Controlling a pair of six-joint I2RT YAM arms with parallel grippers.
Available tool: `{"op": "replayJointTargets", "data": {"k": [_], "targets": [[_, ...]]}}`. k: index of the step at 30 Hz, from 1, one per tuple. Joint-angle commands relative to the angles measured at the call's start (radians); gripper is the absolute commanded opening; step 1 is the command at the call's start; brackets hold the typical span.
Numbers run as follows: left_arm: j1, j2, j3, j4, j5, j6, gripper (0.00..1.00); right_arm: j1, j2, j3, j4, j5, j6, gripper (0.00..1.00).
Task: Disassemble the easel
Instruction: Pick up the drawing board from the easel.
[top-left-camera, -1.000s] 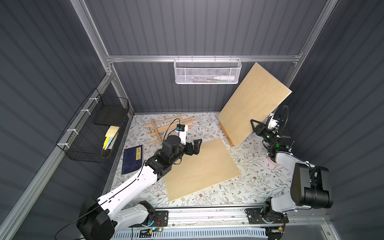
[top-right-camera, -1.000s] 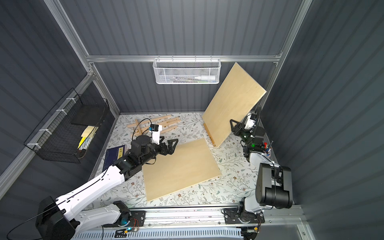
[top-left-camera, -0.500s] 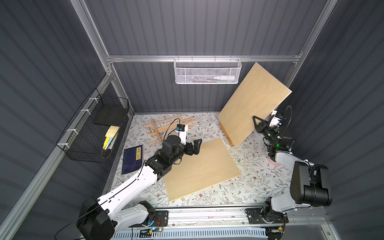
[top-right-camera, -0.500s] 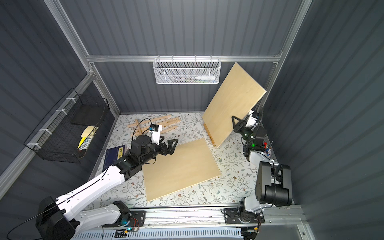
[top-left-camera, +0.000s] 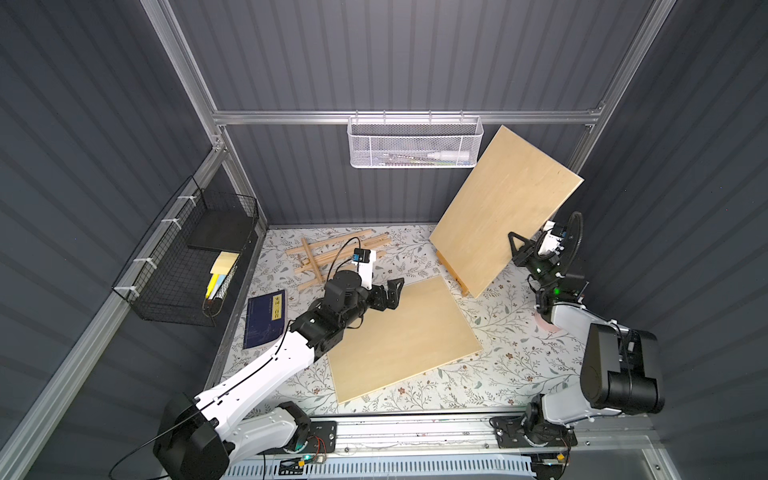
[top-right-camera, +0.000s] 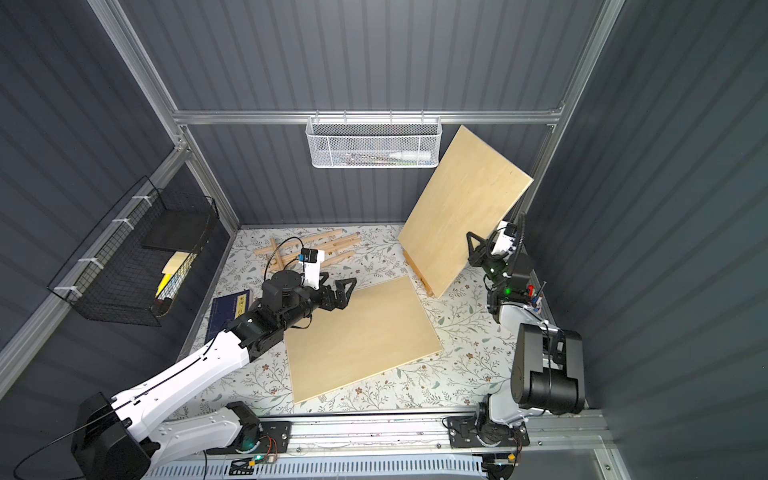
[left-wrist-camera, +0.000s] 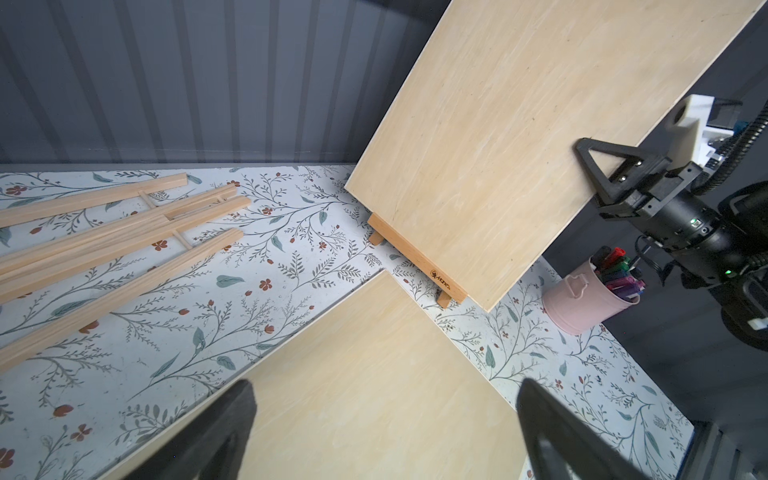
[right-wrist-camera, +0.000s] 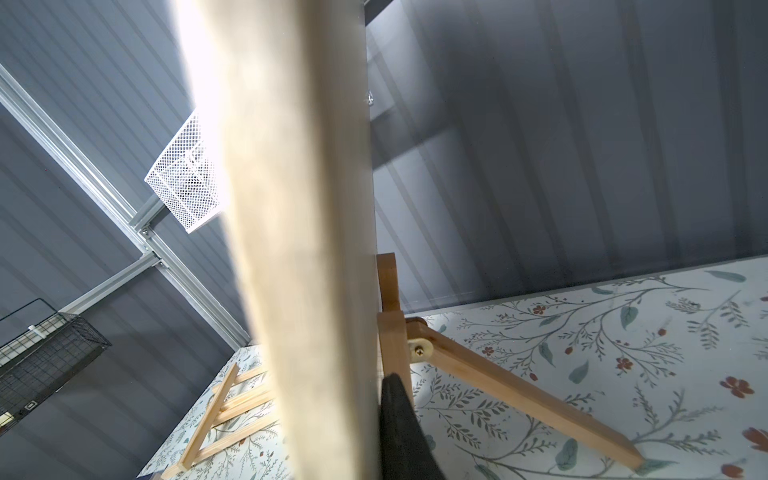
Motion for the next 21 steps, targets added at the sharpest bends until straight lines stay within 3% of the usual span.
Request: {"op": "replayJointTargets", "data": {"k": [1, 21], "targets": [[-0.002, -0.007, -0.001, 0.01, 0.004, 0.021, 0.99, 0.006, -0.058, -0.003, 0.061, 0.037, 0.072, 0.0], [-0.002, -0.025, -0.003, 0.011, -0.002, 0.021, 0.99, 0.003, -0.237, -0.103, 0.014, 0.304, -0.01, 0.0]]}}
